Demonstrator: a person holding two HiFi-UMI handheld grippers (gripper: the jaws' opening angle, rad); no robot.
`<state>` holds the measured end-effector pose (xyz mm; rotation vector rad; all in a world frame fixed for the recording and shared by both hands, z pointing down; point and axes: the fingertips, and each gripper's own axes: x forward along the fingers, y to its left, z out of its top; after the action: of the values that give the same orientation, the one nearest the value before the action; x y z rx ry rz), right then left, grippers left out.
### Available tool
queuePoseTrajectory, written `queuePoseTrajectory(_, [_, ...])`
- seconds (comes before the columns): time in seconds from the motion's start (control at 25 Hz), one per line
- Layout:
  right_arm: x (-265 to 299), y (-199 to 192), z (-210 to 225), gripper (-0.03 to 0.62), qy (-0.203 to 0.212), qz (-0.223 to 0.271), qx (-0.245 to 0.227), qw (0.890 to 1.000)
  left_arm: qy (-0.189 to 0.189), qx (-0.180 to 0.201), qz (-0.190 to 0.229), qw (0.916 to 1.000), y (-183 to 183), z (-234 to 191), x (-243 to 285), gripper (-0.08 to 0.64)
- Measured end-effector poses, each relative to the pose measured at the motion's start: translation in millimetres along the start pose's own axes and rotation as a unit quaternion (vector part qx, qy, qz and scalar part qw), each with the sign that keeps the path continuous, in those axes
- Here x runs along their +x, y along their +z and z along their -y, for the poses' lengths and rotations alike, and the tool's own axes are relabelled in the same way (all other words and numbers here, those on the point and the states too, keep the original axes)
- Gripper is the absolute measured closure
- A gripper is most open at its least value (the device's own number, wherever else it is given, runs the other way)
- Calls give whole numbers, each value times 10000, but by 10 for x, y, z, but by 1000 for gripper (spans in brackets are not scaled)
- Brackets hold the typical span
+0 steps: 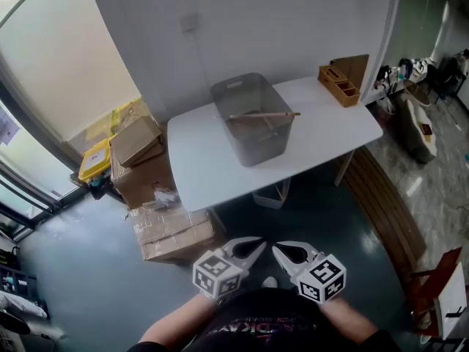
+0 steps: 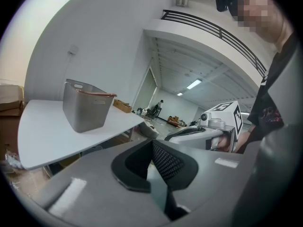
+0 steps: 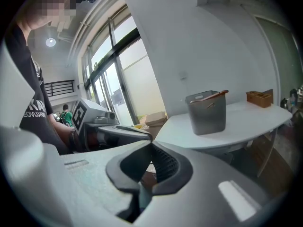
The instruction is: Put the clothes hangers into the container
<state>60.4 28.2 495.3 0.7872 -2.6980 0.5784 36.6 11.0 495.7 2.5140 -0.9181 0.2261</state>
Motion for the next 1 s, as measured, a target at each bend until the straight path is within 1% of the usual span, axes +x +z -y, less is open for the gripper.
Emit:
queuePoseTrajectory(0.16, [13, -14, 7, 591, 21, -10, 1, 10000, 10, -8, -18, 10000, -39, -6, 2, 560])
queuePoseTrajectory(1.0, [-60, 9, 113, 591, -39, 40, 98, 9999, -51, 16, -88, 9999, -12, 28, 125, 560])
